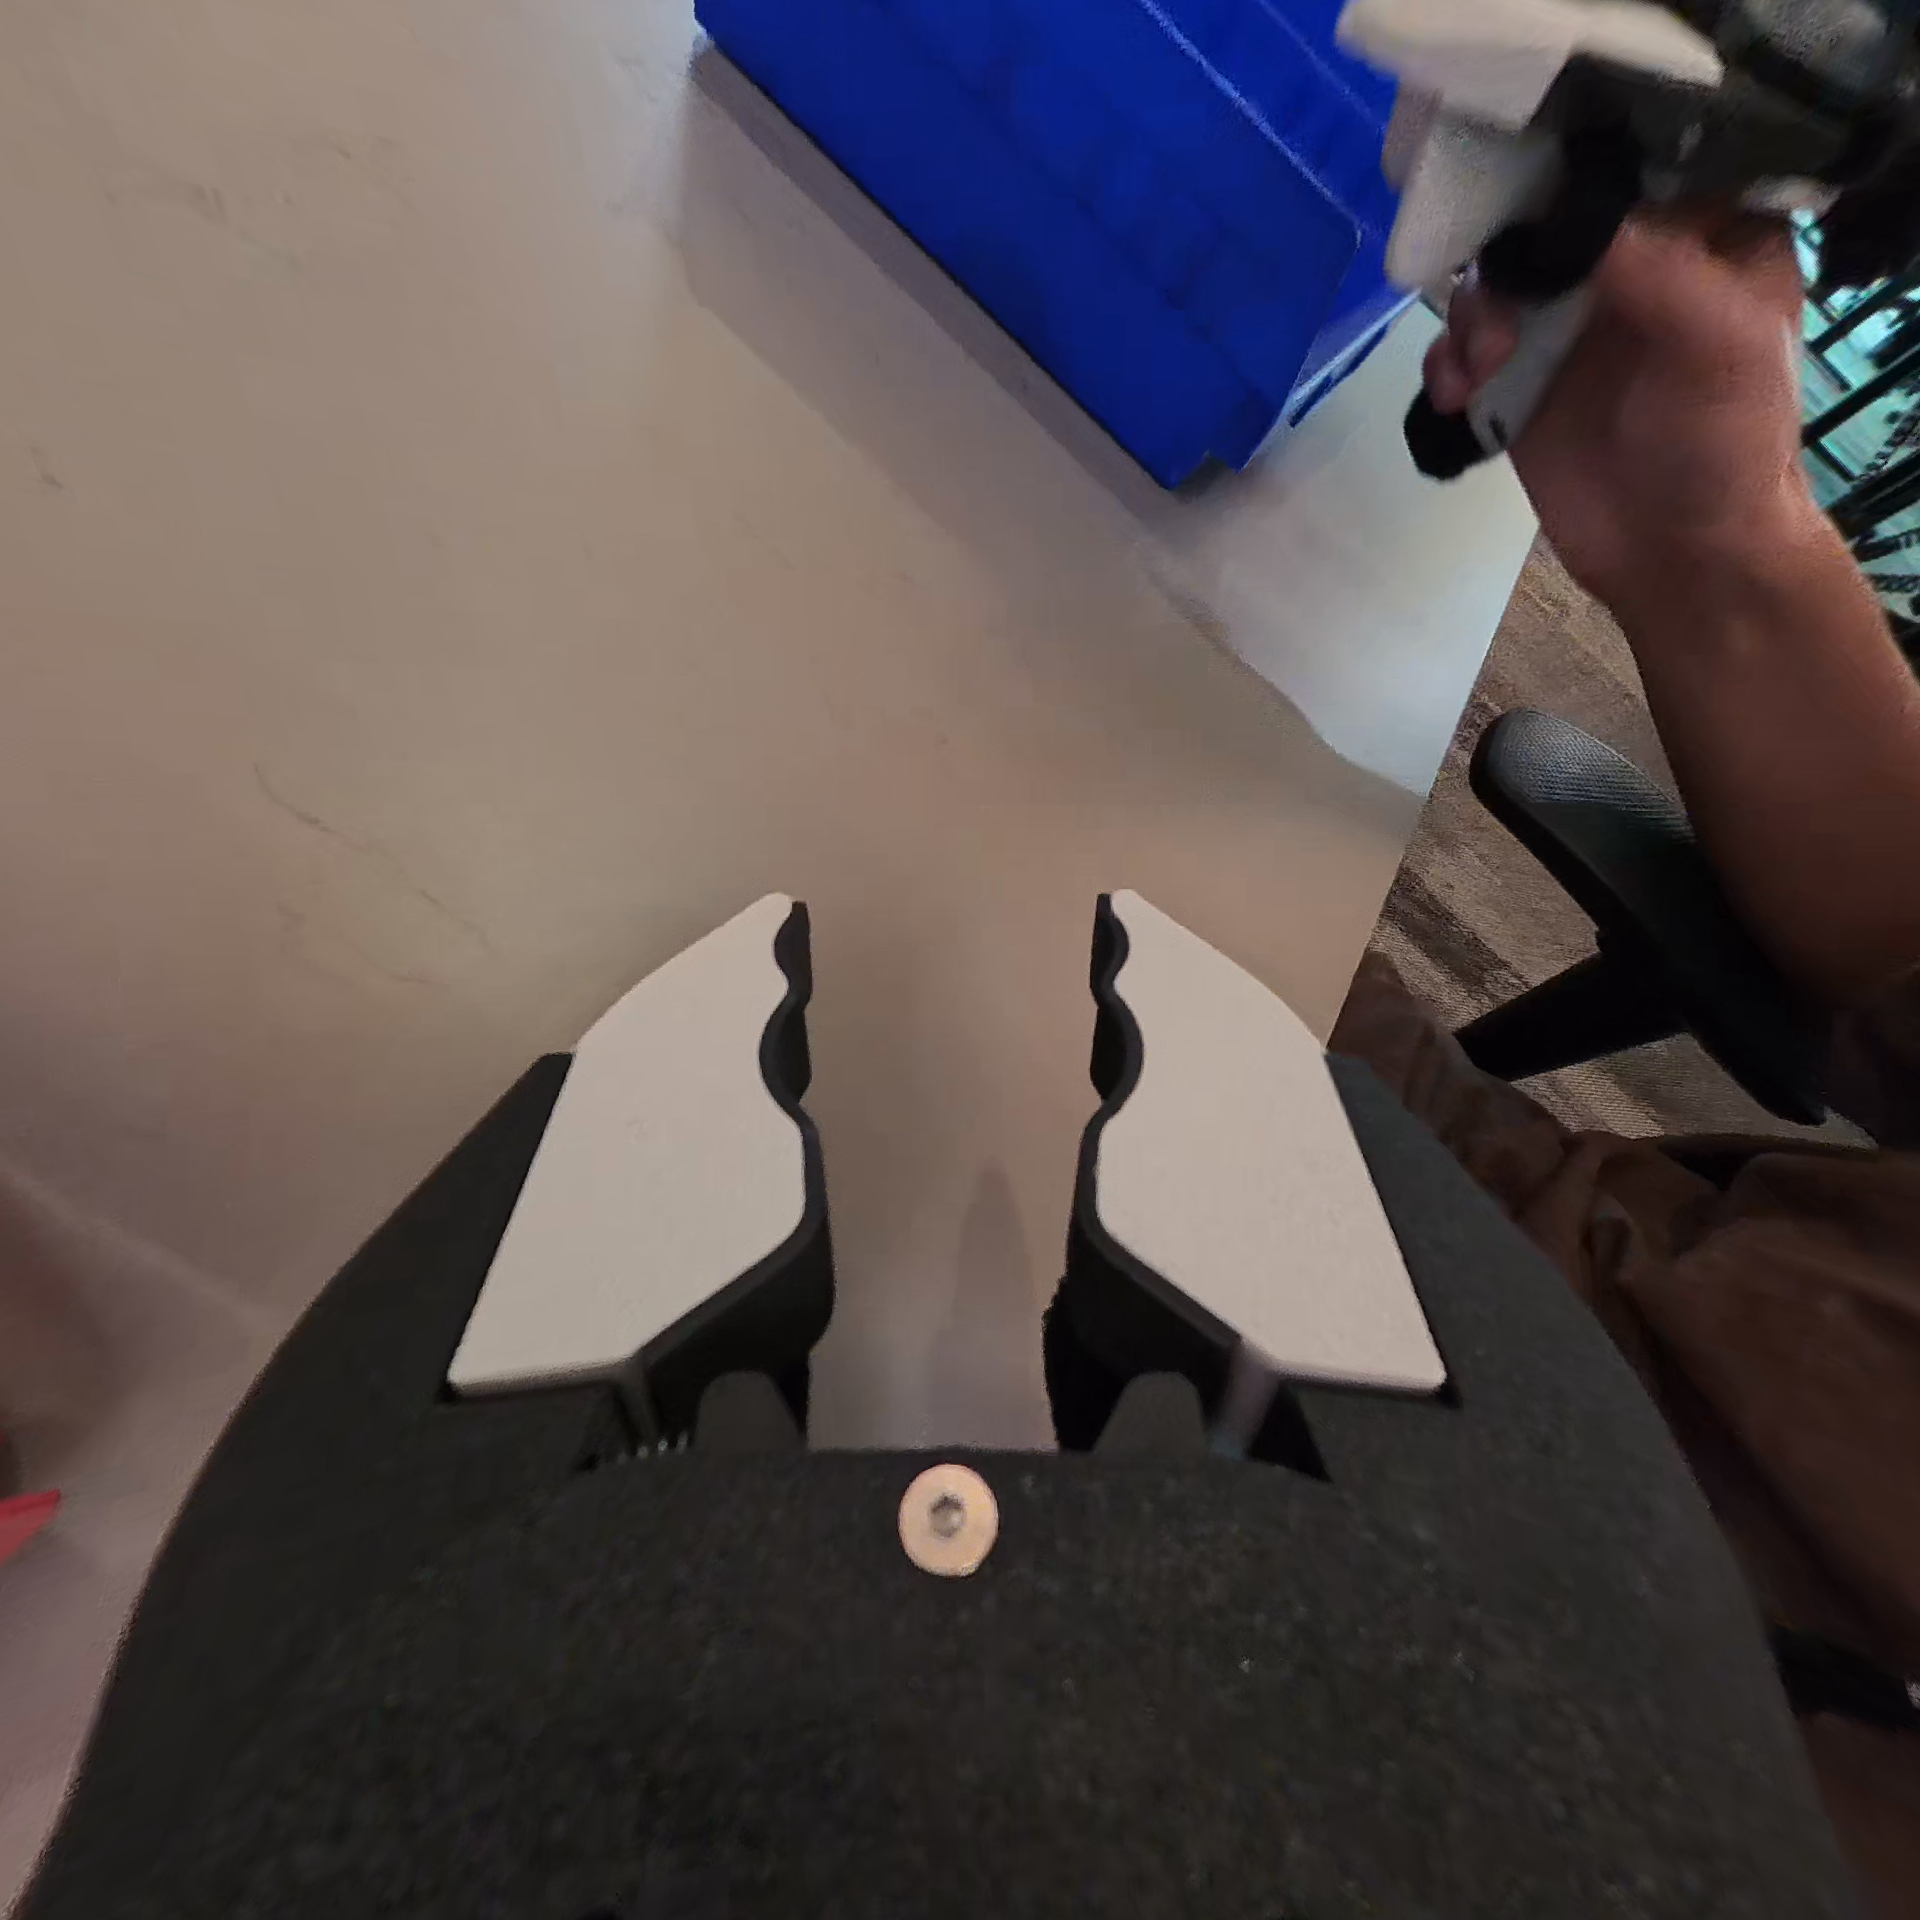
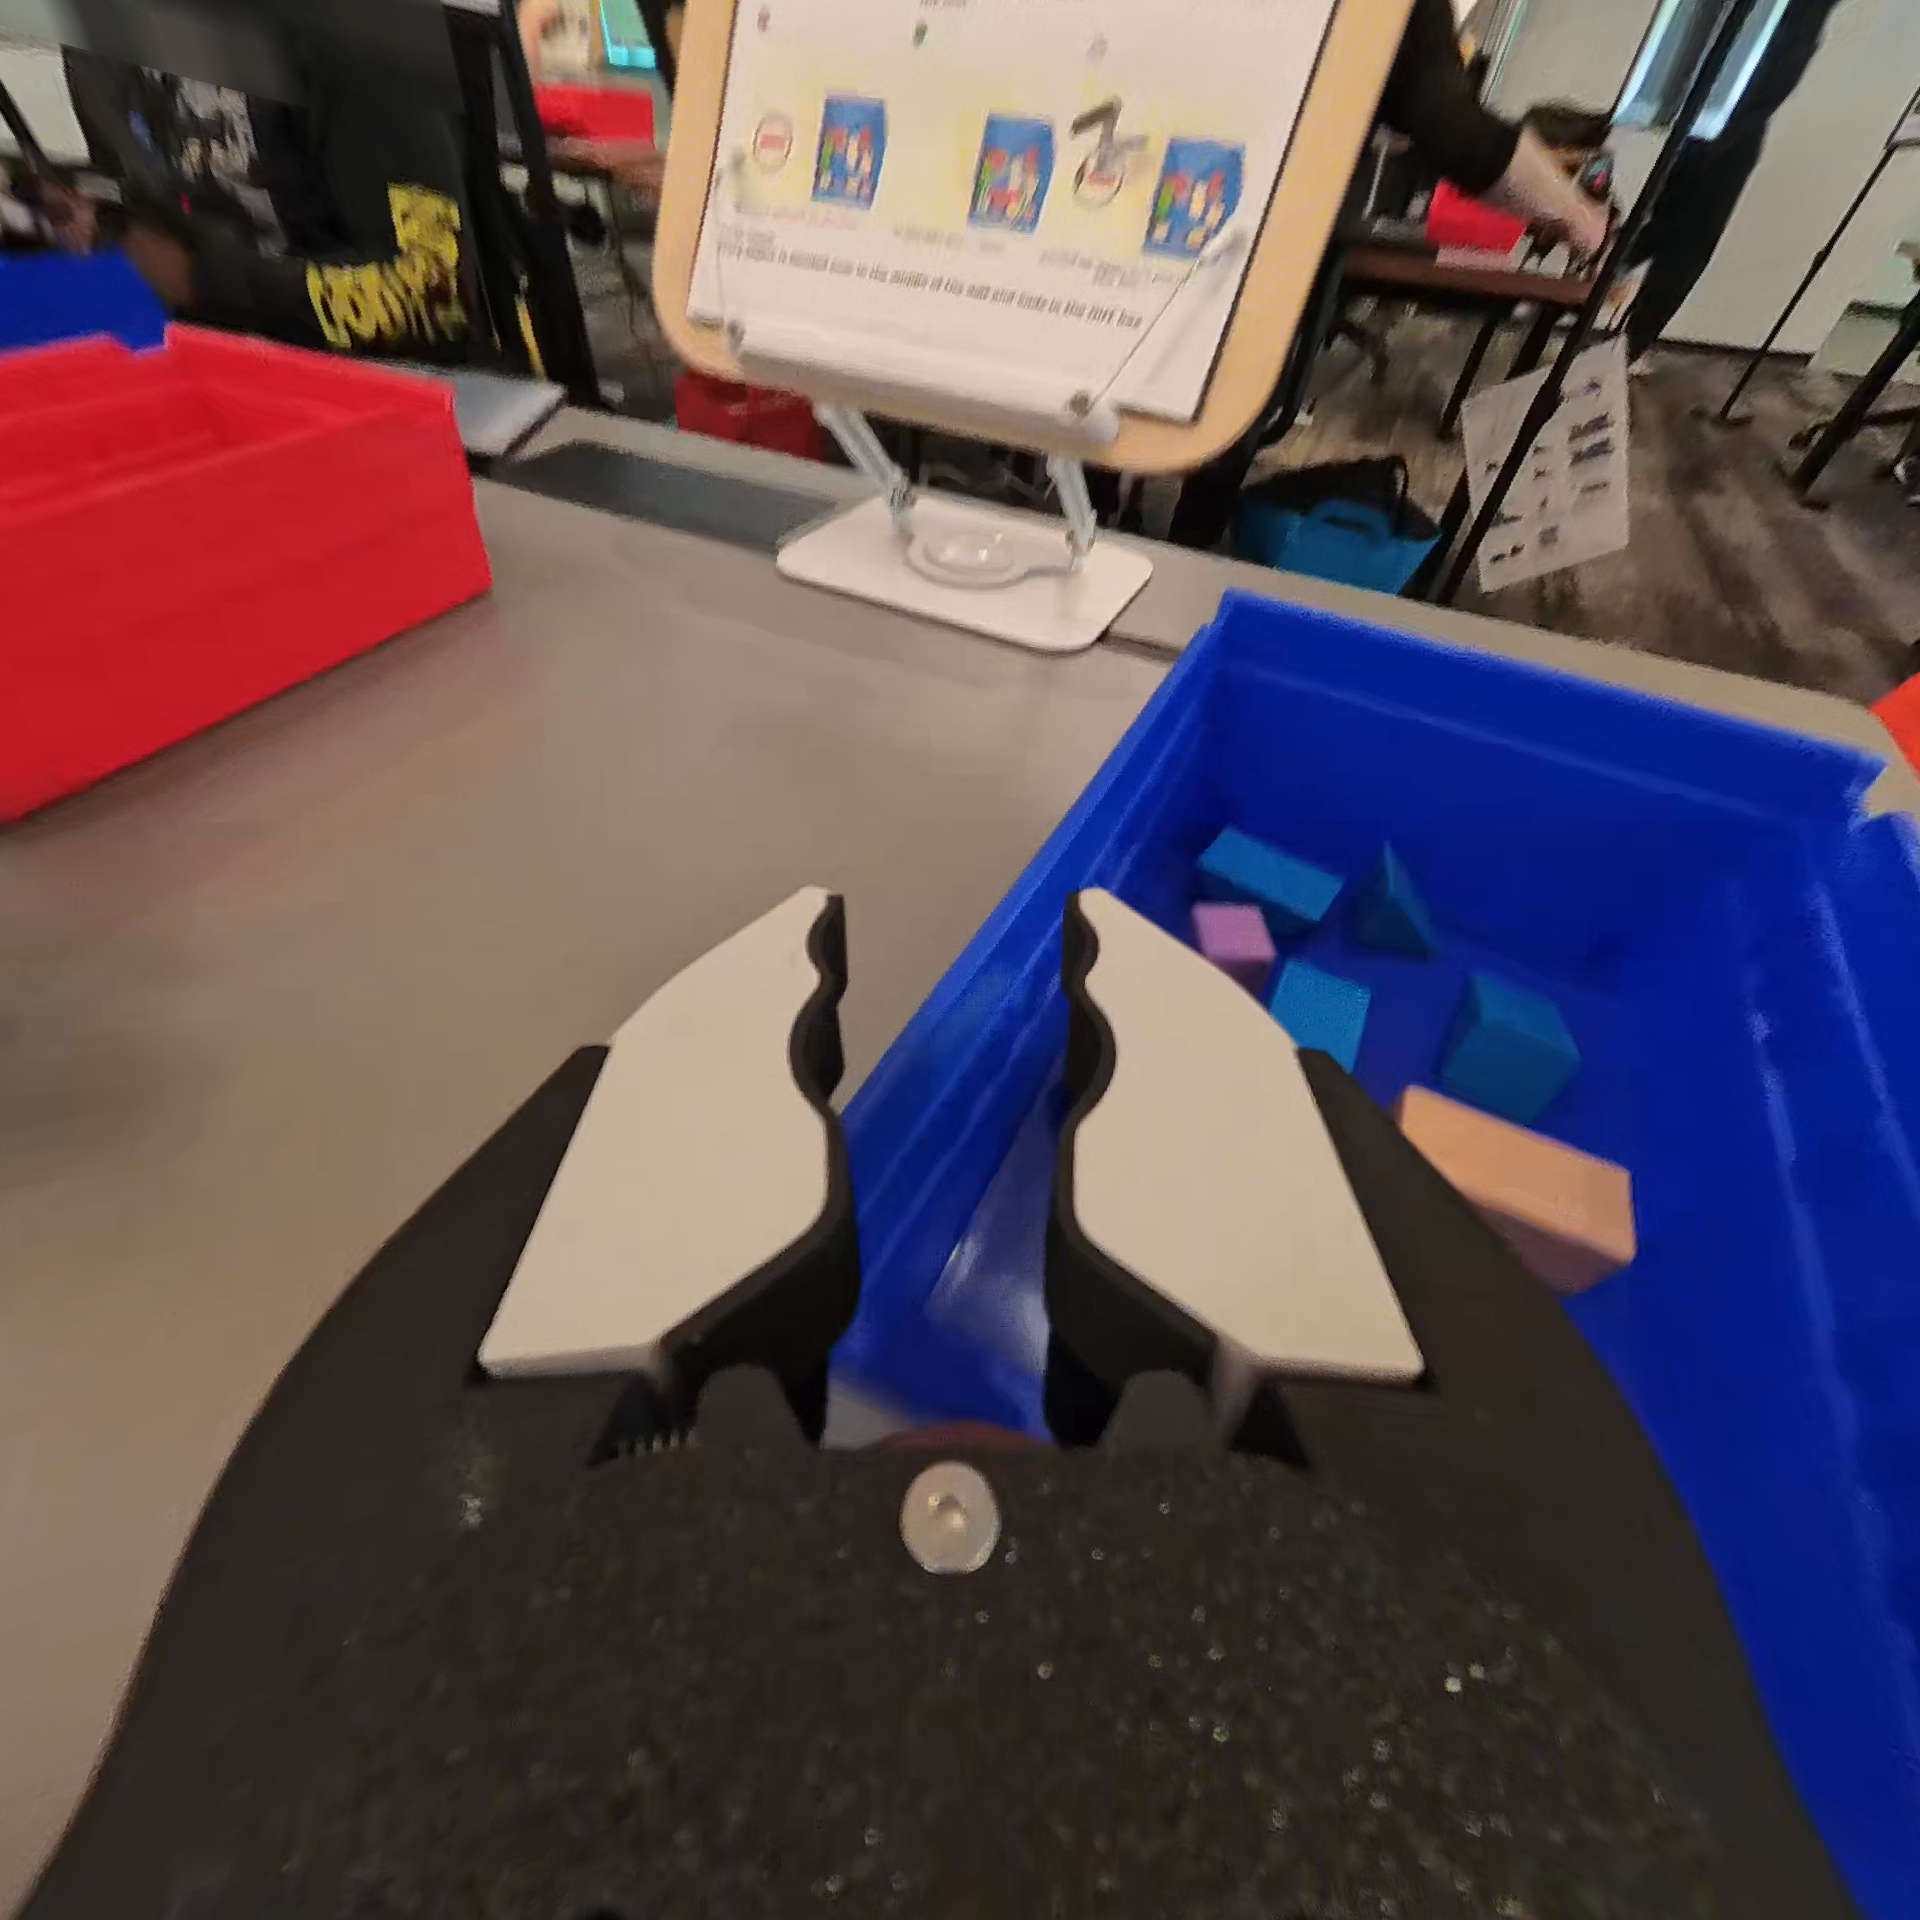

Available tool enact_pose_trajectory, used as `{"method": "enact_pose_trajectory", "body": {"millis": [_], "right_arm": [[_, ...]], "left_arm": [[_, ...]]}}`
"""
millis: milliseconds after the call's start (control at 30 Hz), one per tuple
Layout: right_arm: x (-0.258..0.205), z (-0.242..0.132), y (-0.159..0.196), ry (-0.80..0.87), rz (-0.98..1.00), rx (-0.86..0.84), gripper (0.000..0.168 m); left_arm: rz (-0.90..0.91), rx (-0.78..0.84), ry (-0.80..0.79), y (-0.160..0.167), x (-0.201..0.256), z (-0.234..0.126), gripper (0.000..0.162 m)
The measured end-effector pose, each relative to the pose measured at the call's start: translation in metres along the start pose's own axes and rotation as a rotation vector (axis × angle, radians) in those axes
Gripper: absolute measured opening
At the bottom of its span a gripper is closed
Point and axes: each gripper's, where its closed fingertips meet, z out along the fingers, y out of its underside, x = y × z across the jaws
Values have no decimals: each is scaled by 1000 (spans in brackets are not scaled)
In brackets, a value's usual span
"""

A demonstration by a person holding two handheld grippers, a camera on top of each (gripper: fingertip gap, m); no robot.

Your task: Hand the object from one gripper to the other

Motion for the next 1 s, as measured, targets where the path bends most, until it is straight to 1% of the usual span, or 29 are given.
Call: {"method": "enact_pose_trajectory", "body": {"millis": [100,167,233,267,367,467,533,667,733,833,900,933,1000], "right_arm": [[-12,-10,17,19,-15,-23,41],[-17,-12,25,24,-5,-26,41],[-20,-11,31,12,15,-42,42],[-20,-10,32,9,25,-46,42],[-19,-10,32,4,34,-39,44],[-13,-16,30,24,3,-39,44],[-11,-19,27,29,8,-26,44],[-14,-21,29,1,61,-24,44],[-17,-19,32,-17,81,-32,44],[-21,-16,39,-36,91,-60,44],[-23,-14,41,-43,88,-71,44],[-24,-14,41,-44,86,-74,44],[-25,-13,43,-48,85,-80,44]], "left_arm": [[-4,26,-2,-16,-1,-16,52],[-31,37,-91,-34,-25,-40,52],[-103,38,-225,-52,-65,-68,52],[-155,13,-291,-58,-90,-81,52],[-279,-121,-503,-64,-173,-106,50],[-365,-188,-642,-74,-247,-111,49],[-423,-240,-712,-76,-289,-108,47],[-500,-378,-811,-68,-347,-102,47],[-516,-424,-854,-64,-365,-102,47],[-541,-449,-829,-57,-374,-93,45],[-557,-450,-784,-54,-374,-84,37],[-572,-431,-753,-54,-372,-80,28],[-578,-416,-733,-54,-369,-80,27]]}}
